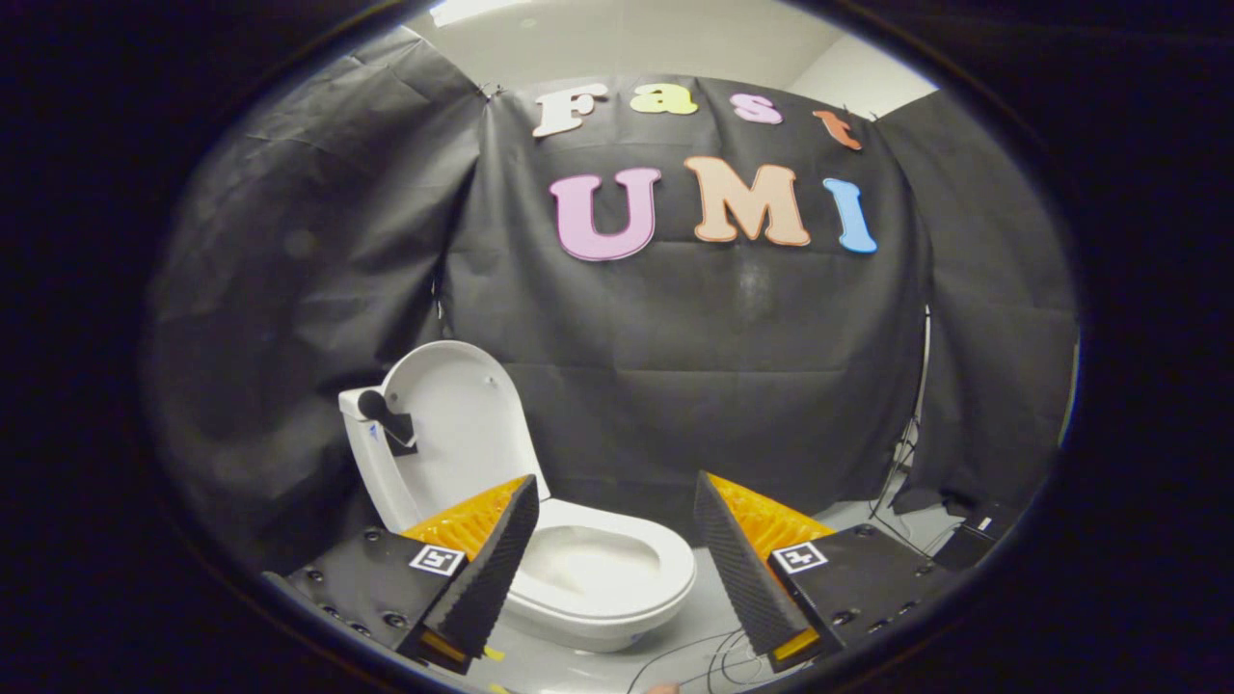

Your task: Open the toilet lid.

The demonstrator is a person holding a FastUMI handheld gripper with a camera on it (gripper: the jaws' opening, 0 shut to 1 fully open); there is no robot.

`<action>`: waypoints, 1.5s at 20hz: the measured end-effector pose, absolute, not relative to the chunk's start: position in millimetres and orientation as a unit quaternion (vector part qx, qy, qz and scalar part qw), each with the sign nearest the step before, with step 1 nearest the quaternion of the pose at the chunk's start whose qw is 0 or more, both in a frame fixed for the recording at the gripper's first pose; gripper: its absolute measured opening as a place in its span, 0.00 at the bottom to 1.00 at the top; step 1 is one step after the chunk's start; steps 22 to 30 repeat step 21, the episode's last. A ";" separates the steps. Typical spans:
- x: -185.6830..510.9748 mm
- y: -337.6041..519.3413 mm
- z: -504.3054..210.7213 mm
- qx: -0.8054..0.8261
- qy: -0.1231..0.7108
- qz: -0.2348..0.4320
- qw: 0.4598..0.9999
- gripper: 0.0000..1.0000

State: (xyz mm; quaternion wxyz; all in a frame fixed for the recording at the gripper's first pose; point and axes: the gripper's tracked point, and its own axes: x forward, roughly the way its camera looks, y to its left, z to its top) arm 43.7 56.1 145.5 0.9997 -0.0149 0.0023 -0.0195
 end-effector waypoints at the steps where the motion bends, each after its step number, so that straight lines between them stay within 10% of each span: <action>1: 49.9 56.0 150.8 -0.019 -0.007 -0.016 1.000 1.00; 30: 57.6 33.6 137.4 0.000 0.018 -0.021 1.000 0.99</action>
